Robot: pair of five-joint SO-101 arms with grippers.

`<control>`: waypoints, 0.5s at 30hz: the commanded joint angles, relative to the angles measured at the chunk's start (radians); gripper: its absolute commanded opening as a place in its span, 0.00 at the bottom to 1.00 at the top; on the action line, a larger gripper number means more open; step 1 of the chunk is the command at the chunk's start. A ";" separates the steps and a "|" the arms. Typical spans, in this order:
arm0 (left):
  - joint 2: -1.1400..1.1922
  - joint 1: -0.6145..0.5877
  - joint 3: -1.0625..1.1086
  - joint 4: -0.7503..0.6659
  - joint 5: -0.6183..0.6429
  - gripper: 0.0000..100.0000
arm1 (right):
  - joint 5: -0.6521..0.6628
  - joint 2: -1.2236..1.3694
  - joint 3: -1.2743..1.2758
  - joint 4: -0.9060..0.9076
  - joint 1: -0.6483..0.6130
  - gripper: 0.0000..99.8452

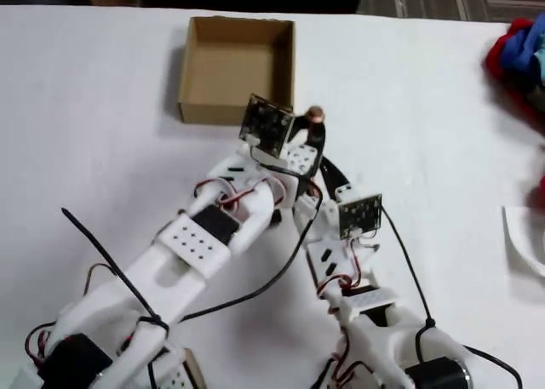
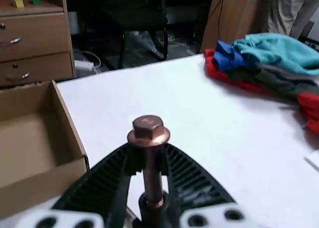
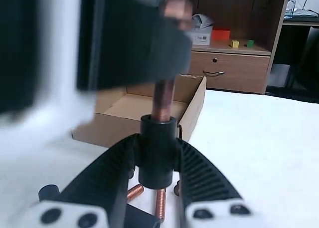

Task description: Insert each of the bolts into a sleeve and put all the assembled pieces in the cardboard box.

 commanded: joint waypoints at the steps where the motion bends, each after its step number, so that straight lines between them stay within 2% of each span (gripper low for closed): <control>1: -0.040 -0.009 -0.007 0.121 -0.029 0.03 | 0.000 -0.004 0.012 0.001 -0.002 0.02; 8: -0.072 -0.011 -0.008 0.224 -0.083 0.05 | 0.000 -0.004 0.012 0.001 -0.005 0.02; 15: -0.158 -0.038 -0.015 0.325 -0.091 0.38 | 0.000 -0.004 0.012 0.002 -0.004 0.02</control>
